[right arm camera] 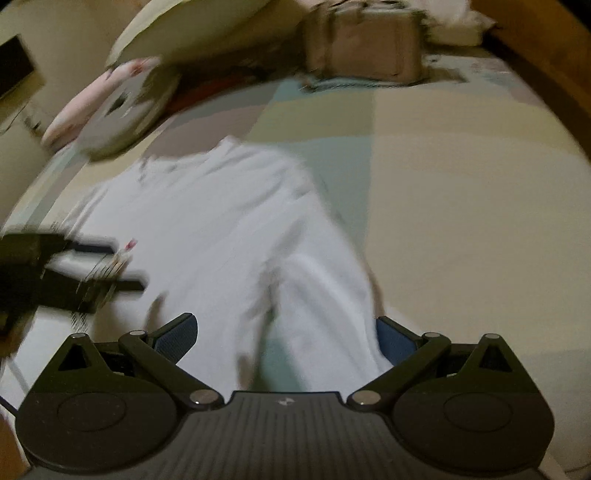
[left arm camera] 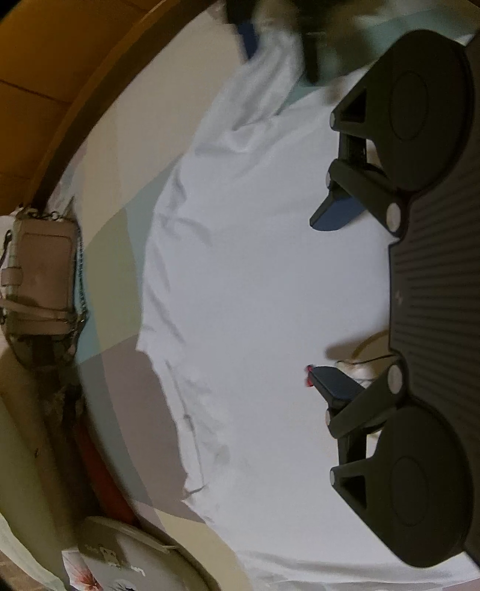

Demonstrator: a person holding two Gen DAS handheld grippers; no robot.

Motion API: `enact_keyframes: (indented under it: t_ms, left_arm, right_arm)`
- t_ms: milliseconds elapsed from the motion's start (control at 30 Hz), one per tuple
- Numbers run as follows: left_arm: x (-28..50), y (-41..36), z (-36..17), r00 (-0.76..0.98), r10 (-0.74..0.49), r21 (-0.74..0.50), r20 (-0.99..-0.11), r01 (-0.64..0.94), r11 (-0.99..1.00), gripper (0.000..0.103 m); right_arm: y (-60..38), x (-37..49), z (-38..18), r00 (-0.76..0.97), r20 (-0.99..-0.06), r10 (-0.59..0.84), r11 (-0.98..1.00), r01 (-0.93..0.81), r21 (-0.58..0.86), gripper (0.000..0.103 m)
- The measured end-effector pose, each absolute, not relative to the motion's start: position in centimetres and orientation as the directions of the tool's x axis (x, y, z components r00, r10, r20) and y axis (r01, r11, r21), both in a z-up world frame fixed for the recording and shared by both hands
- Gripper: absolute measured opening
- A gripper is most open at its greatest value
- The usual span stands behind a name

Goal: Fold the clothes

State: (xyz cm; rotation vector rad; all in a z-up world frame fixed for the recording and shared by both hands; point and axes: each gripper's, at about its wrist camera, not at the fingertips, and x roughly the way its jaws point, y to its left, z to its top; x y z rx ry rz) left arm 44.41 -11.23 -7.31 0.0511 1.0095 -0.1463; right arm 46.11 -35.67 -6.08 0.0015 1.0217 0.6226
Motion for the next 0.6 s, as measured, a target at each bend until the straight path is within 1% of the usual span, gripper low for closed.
enact_keyframes:
  t_ms: [100,167,267,300,333,400,433,467,500,533,600]
  left_arm:
    - [45.6,-11.5,-6.8,0.525,-0.128,-0.044,-0.841,0.170,0.984,0.081]
    - [46.5,-12.2,-6.4,0.527,-0.147,-0.044,-0.837,0.203,0.978,0.081]
    - [47.8,-13.8,-6.0,0.534,-0.182,-0.039,-0.825,0.268,0.963,0.081]
    - [48.2,-14.3,-5.9,0.536,-0.193,-0.038,-0.822,0.286,0.957,0.081]
    - [48.6,-14.7,-5.9,0.535,-0.204,-0.040,-0.820,0.301,0.953,0.081]
    - [49.3,-15.2,-6.0,0.533,-0.220,-0.052,-0.817,0.312,0.949,0.081]
    - [49.5,-15.5,-6.1,0.531,-0.227,-0.059,-0.817,0.314,0.948,0.081]
    - [49.8,-15.6,-6.2,0.528,-0.232,-0.065,-0.817,0.315,0.947,0.081]
    - [49.8,-15.7,-6.3,0.524,-0.232,-0.069,-0.819,0.313,0.947,0.081]
    - [49.9,-15.8,-6.4,0.520,-0.233,-0.073,-0.822,0.310,0.948,0.081]
    - [50.0,-15.9,-6.7,0.512,-0.235,-0.080,-0.826,0.306,0.949,0.081]
  right_arm:
    - [-34.6,44.7,-5.8,0.341,-0.812,0.473,0.809,-0.532,0.248,0.103]
    - [-34.6,44.5,-5.4,0.337,-0.820,0.462,0.809,-0.540,0.234,0.103]
    - [-35.5,45.1,-4.0,0.354,-0.808,0.470,0.817,-0.522,0.246,0.101]
    - [-36.2,45.6,-3.5,0.366,-0.804,0.468,0.826,-0.505,0.250,0.098]
    - [-36.8,46.2,-3.0,0.378,-0.801,0.465,0.835,-0.488,0.254,0.092]
    - [-38.6,47.6,-2.2,0.415,-0.789,0.452,0.857,-0.446,0.256,0.086]
    - [-39.4,48.4,-2.1,0.435,-0.784,0.443,0.869,-0.424,0.255,0.080]
    - [-40.3,49.2,-2.0,0.455,-0.779,0.432,0.880,-0.402,0.254,0.076]
    - [-41.2,50.0,-2.2,0.471,-0.780,0.413,0.895,-0.368,0.252,0.070]
    - [-41.8,50.8,-2.7,0.474,-0.787,0.396,0.906,-0.343,0.250,0.060]
    - [-42.5,51.7,-3.9,0.452,-0.803,0.388,0.910,-0.326,0.256,0.051]
